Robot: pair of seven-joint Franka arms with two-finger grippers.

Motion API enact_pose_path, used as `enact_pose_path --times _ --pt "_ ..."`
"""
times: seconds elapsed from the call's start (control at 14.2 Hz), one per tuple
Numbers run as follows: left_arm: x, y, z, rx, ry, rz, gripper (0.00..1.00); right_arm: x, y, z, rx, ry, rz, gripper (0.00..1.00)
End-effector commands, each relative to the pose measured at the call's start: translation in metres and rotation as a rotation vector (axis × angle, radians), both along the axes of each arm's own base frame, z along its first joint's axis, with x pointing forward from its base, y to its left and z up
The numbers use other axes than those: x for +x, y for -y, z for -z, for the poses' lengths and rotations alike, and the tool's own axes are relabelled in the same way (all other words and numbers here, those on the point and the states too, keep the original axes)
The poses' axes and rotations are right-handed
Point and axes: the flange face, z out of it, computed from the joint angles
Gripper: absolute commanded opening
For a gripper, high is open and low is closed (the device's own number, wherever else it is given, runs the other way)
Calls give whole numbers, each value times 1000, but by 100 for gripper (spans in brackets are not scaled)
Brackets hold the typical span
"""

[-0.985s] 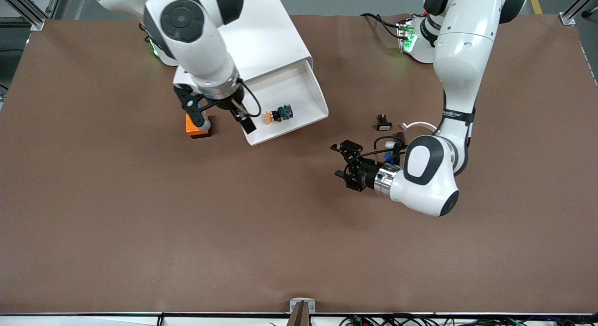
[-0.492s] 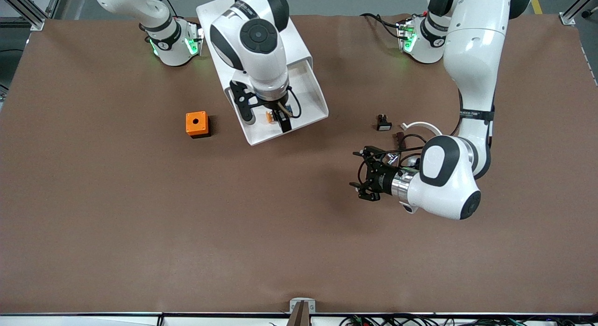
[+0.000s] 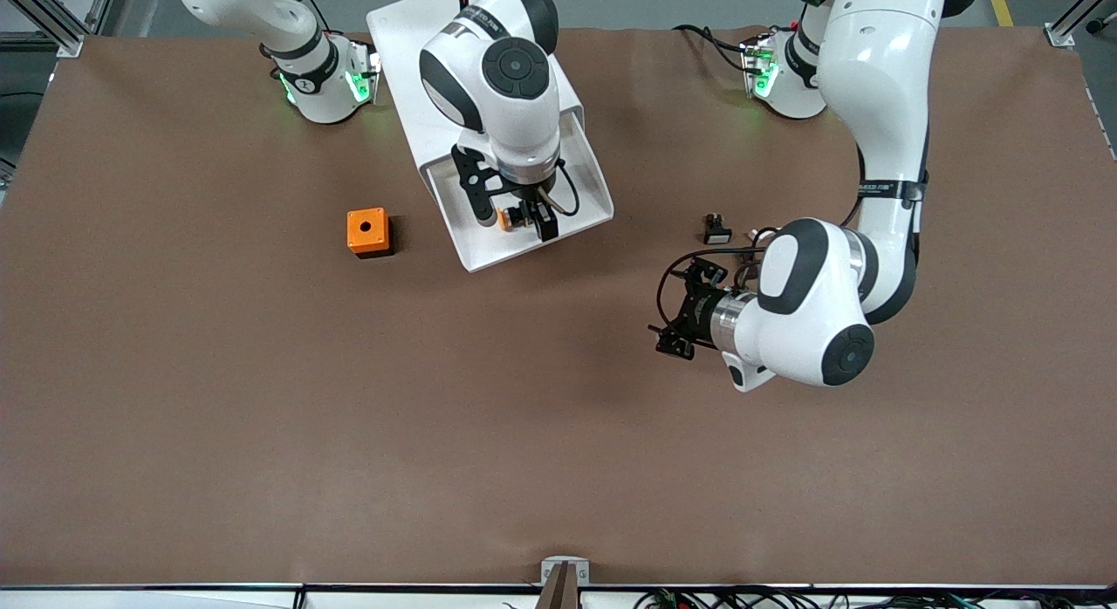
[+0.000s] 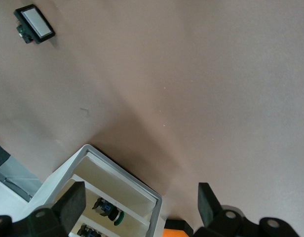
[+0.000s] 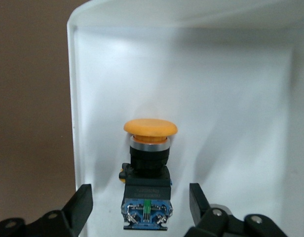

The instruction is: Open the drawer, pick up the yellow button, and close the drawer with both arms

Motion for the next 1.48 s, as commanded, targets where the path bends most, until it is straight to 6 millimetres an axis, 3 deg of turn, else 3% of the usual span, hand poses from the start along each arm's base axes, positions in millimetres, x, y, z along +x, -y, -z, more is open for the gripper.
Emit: enact_pose_path --times 0.0,0.07,0.14,0.28,0.42,0.56,0.77,0.91,1.13,1.41 --pt "0 -1 -22 -2 51 30 100 -1 -1 -3 -9 4 10 24" --pt "-3 3 -29 -1 74 64 100 0 -1 -3 -9 6 11 4" --pt "-15 17 -41 26 140 197 100 -1 -2 -3 -9 6 8 0" --pt "-31 40 -43 47 223 421 100 2 0 -6 -5 9 -4 0" --pt "-32 51 -39 30 271 470 100 14 7 -24 4 5 -58 0" --pt "-37 75 -37 7 332 477 100 39 37 -45 -20 -45 -175 0" --pt "-72 123 -21 7 338 519 100 93 128 -70 -13 -114 -370 0" --pt "-96 155 -16 22 349 513 100 133 209 -70 19 -134 -511 0" --pt "-138 192 -16 42 329 533 100 176 316 -45 59 -117 -649 0" --pt "-210 221 -20 50 278 583 100 192 453 4 92 -95 -815 0"
